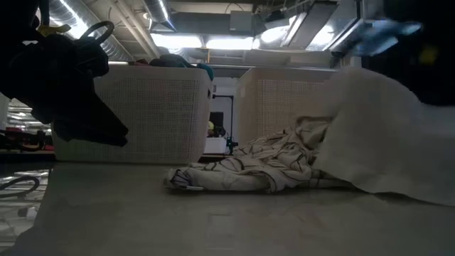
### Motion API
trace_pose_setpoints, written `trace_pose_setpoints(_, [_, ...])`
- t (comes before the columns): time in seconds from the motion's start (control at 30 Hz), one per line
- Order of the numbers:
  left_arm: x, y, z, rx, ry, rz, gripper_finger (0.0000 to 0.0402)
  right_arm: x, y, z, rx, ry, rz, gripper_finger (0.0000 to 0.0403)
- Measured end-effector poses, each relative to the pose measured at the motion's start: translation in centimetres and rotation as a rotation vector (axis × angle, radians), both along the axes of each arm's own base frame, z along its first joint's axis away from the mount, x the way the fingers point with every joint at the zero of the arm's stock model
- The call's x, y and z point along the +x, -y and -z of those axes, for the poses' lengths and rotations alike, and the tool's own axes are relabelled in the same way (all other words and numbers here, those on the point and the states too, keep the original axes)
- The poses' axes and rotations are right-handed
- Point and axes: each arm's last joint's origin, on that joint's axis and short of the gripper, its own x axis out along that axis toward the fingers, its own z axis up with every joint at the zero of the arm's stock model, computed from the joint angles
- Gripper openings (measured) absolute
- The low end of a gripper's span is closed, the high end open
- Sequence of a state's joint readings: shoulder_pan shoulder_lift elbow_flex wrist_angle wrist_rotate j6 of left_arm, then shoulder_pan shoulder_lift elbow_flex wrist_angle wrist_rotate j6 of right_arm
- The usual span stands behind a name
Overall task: Sort clothes
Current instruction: Put the white dress into the right white laundry bin
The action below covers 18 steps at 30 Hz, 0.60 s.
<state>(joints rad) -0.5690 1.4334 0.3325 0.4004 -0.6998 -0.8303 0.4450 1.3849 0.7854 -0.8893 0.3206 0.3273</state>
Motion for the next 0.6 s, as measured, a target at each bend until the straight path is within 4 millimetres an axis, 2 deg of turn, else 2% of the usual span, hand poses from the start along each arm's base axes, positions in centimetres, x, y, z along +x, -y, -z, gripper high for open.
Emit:
trace_pose_setpoints(0.1, [0.0,0.0,0.0,0.000,0.000,0.000,0.0169,0.9,-0.4,-2.8,-0.021,0.007,-0.047,0.0048])
trace_pose_setpoints(0.3, [0.0,0.0,0.0,-0.001,0.001,0.000,0.0169,2.4,-0.8,-9.5,-0.103,0.089,-0.152,0.0021])
trace_pose_setpoints(0.47, [0.0,0.0,0.0,0.000,0.000,0.000,0.0169,2.7,-0.6,-14.8,-0.207,0.199,-0.165,0.0024])
trace_pose_setpoints(0.6, [0.0,0.0,0.0,0.002,0.000,0.001,0.0169,2.8,-0.4,-18.1,-0.290,0.291,-0.190,0.0035])
